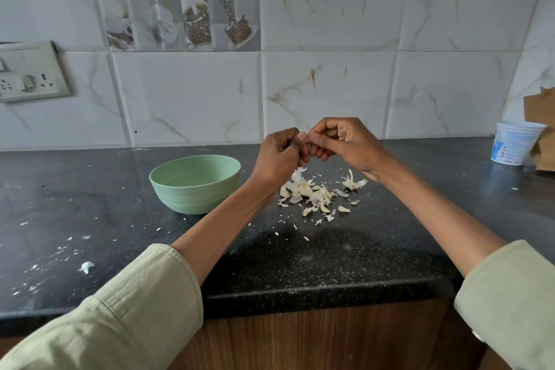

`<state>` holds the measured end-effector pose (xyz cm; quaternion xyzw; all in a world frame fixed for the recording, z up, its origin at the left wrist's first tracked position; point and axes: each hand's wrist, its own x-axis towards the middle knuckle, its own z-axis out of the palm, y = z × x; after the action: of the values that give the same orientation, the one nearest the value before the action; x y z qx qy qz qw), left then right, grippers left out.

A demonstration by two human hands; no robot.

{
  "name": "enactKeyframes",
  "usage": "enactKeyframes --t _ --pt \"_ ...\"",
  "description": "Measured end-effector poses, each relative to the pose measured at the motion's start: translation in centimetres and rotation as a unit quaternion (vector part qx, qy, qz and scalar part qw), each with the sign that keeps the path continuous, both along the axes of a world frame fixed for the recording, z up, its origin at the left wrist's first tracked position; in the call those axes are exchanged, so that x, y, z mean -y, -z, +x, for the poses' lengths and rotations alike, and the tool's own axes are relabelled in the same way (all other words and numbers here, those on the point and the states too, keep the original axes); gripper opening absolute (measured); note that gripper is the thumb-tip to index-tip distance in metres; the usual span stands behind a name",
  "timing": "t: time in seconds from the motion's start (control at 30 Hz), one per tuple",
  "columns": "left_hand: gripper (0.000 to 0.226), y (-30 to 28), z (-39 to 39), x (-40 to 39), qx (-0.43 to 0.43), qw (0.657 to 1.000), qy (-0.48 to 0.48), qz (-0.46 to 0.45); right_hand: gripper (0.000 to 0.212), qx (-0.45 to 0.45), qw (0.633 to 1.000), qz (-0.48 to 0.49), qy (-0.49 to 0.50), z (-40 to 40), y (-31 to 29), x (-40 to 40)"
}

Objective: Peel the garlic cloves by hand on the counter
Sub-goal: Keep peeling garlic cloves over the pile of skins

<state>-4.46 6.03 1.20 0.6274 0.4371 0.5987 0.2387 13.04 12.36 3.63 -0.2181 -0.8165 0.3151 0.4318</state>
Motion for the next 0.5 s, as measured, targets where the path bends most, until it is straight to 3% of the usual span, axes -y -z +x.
enactKeyframes --t 0.2,0.5 --pt "0.038 -0.13 -0.12 0.02 -0.011 1.0 0.023 -0.001 0.022 -0.046 0.983 -0.171 -0.048 0.24 0.05 -0.19" --pt "0.038 -0.23 -0.18 0.27 -0.003 0.997 0.067 -0.023 0.019 -0.08 0.956 -0.27 -0.081 0.47 -0.34 0.08"
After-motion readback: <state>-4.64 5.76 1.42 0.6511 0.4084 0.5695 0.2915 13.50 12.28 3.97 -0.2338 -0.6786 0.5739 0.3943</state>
